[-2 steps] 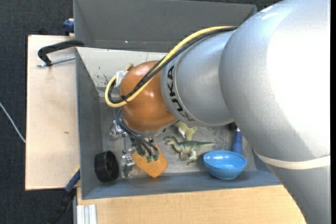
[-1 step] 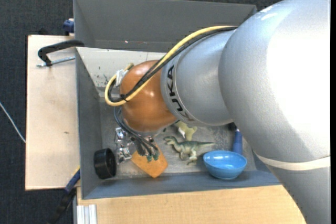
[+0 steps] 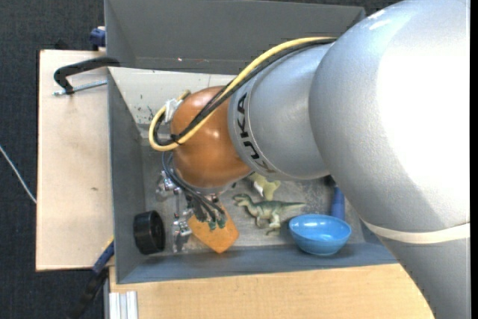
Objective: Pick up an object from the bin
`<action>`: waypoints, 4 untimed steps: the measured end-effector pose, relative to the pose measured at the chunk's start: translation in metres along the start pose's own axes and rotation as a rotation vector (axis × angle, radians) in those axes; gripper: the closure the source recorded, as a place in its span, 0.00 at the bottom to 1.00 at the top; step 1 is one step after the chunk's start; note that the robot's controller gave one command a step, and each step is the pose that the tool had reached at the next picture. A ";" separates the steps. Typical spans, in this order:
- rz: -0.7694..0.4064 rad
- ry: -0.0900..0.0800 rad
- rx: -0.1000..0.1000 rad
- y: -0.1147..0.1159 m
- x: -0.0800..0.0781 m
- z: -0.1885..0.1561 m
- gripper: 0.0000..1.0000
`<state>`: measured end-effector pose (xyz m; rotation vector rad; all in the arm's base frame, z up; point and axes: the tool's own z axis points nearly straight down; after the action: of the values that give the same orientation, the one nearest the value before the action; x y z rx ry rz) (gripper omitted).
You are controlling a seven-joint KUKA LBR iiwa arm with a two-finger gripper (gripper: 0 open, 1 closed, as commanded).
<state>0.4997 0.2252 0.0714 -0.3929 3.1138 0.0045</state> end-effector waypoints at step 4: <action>-1.433 -0.019 0.005 -0.132 0.001 -0.020 1.00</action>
Offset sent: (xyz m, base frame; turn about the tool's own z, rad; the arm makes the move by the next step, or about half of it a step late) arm 0.0009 -0.1184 0.0284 -0.4556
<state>0.5312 0.0966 0.0908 -2.3266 2.0774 -0.0037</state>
